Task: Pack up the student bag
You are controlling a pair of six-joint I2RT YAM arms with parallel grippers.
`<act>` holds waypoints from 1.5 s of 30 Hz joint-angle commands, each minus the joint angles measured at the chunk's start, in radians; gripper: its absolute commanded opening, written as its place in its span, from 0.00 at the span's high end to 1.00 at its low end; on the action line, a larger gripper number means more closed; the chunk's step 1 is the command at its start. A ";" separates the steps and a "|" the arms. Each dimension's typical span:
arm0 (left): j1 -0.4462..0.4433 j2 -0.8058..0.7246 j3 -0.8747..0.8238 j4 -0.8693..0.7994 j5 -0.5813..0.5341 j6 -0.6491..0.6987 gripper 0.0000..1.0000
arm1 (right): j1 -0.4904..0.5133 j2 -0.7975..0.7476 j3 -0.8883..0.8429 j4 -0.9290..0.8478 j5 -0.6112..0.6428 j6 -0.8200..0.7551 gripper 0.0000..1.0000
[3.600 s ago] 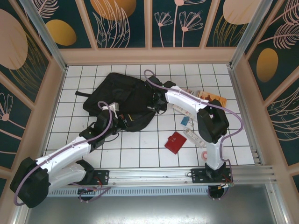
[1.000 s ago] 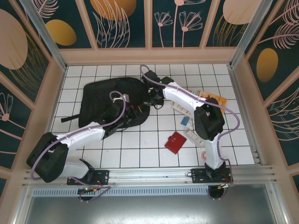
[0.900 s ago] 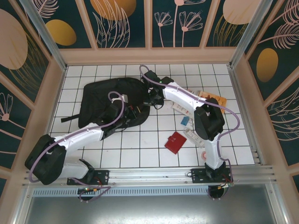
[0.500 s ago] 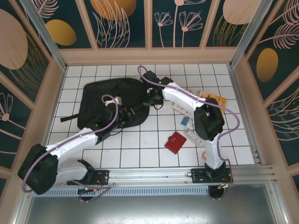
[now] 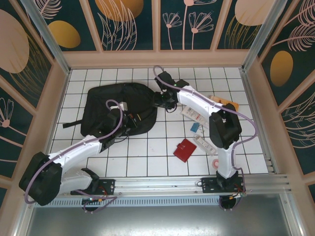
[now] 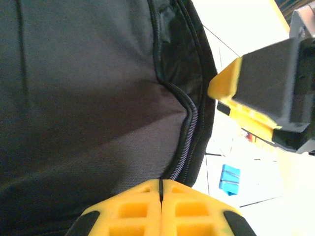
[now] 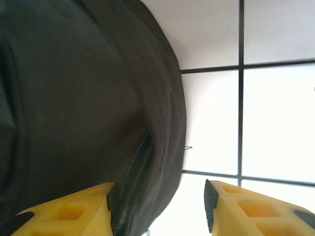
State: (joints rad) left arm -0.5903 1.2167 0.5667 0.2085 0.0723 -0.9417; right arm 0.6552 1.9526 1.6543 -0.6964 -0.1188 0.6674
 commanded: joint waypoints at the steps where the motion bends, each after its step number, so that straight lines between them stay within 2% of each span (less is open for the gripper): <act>1: 0.005 0.022 0.005 0.106 0.062 -0.013 1.00 | 0.009 -0.103 -0.096 0.082 -0.132 0.254 0.49; 5: 0.005 0.020 -0.001 0.113 0.066 -0.009 1.00 | 0.053 -0.155 -0.231 0.223 -0.194 0.440 0.45; 11: 0.005 -0.004 -0.021 0.113 0.065 -0.009 1.00 | 0.116 -0.089 -0.201 0.254 -0.197 0.511 0.46; 22: 0.005 -0.034 -0.019 0.094 0.040 0.001 1.00 | 0.159 -0.099 -0.250 0.201 -0.124 0.554 0.69; 26: 0.005 -0.032 -0.023 0.096 0.043 0.003 1.00 | 0.159 -0.070 -0.227 0.175 -0.119 0.522 0.81; 29: 0.005 -0.043 -0.024 0.074 0.035 0.015 1.00 | 0.156 -0.039 -0.163 0.104 -0.088 0.468 0.99; 37: 0.005 -0.089 -0.010 -0.051 -0.048 0.074 1.00 | 0.152 -0.012 -0.040 -0.069 -0.008 0.301 1.00; 45: 0.008 -0.099 -0.019 -0.124 -0.157 0.087 1.00 | 0.141 -0.007 -0.063 -0.089 0.007 0.246 1.00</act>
State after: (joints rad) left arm -0.5892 1.1496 0.5430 0.1276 -0.0010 -0.8833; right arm 0.8135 1.9274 1.5963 -0.7086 -0.1833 0.9665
